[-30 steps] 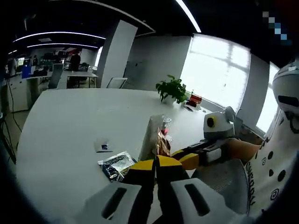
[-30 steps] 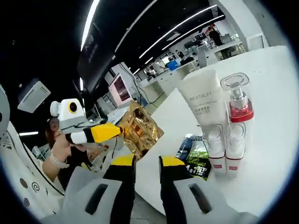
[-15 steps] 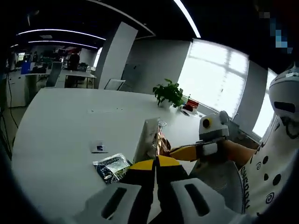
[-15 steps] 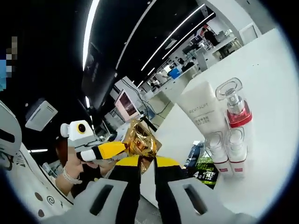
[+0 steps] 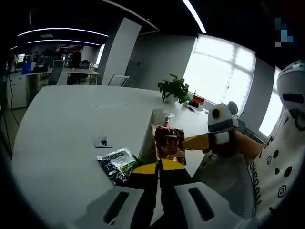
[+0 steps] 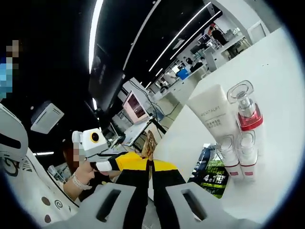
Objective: Arrange the skincare products in the storage area until every visible bottle or jar stands upright without overlapping.
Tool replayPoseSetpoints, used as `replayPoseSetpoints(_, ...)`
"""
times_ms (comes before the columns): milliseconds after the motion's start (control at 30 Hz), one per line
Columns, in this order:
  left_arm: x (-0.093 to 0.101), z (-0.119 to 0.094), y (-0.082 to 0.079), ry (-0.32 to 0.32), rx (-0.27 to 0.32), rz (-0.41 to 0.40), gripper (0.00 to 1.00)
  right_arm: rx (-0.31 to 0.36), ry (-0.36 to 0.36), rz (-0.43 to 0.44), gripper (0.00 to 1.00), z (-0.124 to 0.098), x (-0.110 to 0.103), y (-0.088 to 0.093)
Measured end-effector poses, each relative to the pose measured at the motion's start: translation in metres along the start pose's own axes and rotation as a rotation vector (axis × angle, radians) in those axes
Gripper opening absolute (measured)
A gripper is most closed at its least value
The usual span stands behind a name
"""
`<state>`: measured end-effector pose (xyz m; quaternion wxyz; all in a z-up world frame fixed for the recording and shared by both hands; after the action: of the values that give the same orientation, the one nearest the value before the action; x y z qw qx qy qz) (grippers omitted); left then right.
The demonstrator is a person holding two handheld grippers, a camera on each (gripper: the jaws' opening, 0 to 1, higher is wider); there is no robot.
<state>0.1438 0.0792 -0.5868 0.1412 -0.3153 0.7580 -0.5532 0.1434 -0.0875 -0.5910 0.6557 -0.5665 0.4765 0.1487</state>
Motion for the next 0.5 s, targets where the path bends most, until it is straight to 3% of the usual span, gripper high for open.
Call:
replayPoseSetpoints(233, 0.000, -0.003, 0.008, 0.035, -0.001, 0.000, 0.02, -0.006, -0.020, -0.007, 0.01, 0.001, -0.004, -0.001)
replayPoseSetpoints(500, -0.007, -0.009, 0.016, 0.031, 0.006, 0.018, 0.04, -0.029, -0.024, -0.054, 0.01, 0.005, -0.008, -0.001)
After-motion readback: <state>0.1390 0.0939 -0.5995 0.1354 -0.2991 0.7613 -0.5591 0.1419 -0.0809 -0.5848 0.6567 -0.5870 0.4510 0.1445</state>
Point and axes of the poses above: the point that each gripper's makers call its tool centre point, and the gripper's own axes: z roughly forward along the fingers, x roughly to its right, y roughly out of its underside, the point moved 7 cm from there along -z, roughly backward along the fingers, and after that the axes turned 12 degrees about z, right-handed, at the moved point
